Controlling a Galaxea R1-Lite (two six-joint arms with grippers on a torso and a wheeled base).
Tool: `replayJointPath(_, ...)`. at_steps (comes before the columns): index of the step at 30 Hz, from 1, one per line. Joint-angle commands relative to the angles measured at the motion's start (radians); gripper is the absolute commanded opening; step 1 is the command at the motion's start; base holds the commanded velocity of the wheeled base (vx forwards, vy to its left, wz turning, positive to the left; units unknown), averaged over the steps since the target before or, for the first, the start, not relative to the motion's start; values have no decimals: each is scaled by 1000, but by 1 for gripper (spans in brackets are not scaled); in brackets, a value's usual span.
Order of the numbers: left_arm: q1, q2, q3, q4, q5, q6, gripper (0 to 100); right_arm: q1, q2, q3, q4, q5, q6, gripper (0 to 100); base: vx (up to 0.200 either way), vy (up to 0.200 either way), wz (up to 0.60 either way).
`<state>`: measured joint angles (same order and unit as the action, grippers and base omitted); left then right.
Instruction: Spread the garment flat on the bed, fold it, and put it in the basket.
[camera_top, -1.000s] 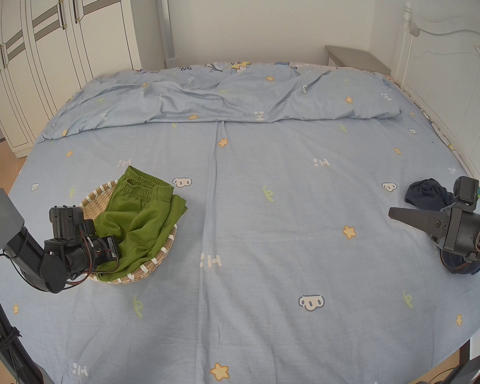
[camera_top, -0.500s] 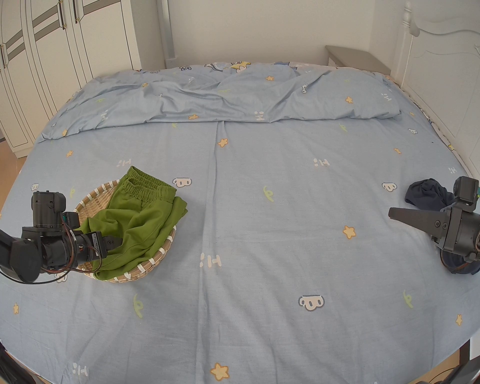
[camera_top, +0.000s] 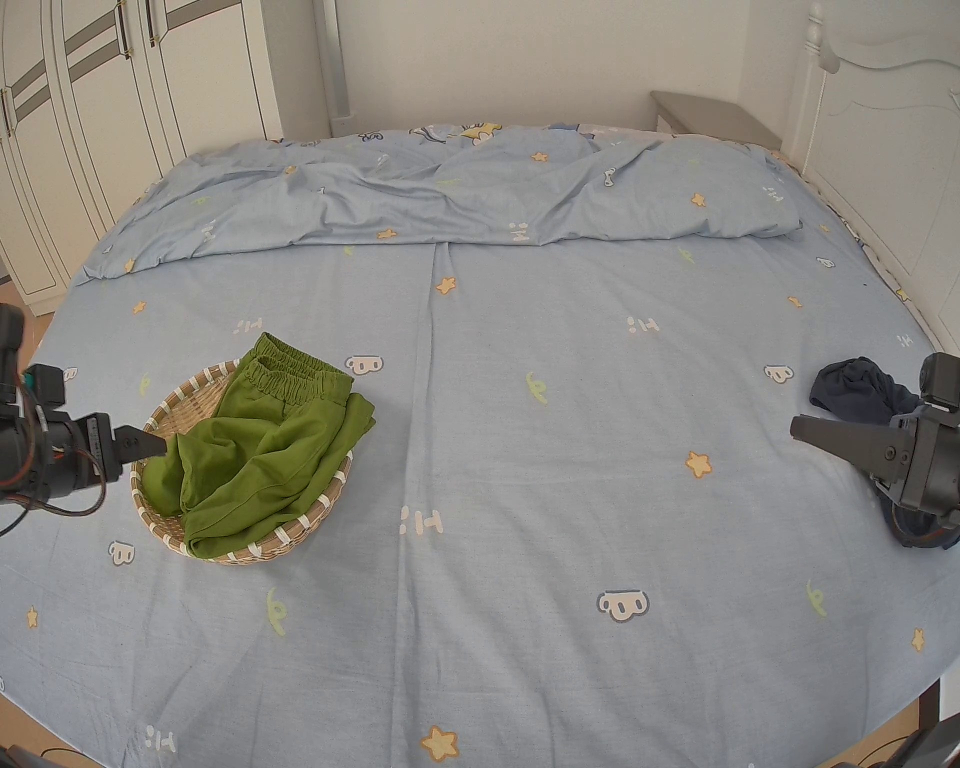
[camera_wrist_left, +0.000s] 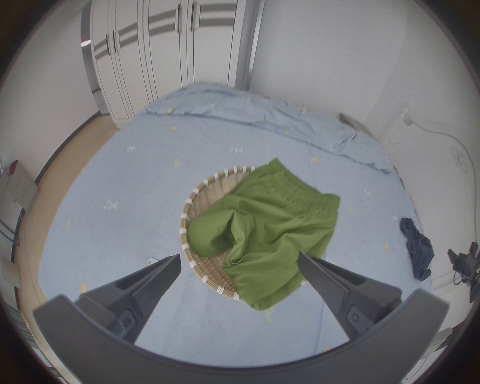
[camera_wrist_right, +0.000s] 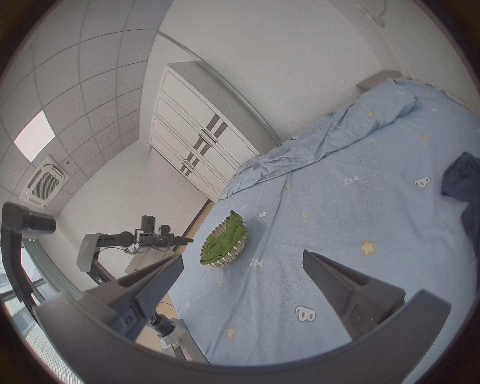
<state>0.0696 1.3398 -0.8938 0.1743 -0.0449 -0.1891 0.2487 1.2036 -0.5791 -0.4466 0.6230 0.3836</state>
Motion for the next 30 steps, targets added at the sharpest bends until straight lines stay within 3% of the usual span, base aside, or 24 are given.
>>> replayJointPath(1,-16,-292,-23,96,7,8,100,12,-159,107,2,0,-97,100,0,0,0)
replayJointPath(6,-93,-488,96,85,8,-18,100,-3,-249,308,3,0,-210,100,0,0,0)
replayJointPath(9,-96,-590,177,85,5,-24,100,-11,-323,380,6,0,-209,100,0,0,0)
replayJointPath(11,-85,-737,309,88,11,-26,100,-60,-450,443,43,0,-204,100,0,0,0)
replayJointPath(13,-79,-789,349,94,13,-27,100,-86,-493,455,71,0,-201,100,0,0,0)
replayJointPath(16,-59,-978,487,97,13,-27,100,-137,-647,463,218,0,-200,100,0,0,0)
replayJointPath(23,-27,-1220,684,94,7,-26,100,-123,-918,436,506,0,-183,100,0,0,0)
replayJointPath(30,-70,-1323,737,80,-10,-27,100,-123,-1081,476,592,3,-140,100,0,0,0)
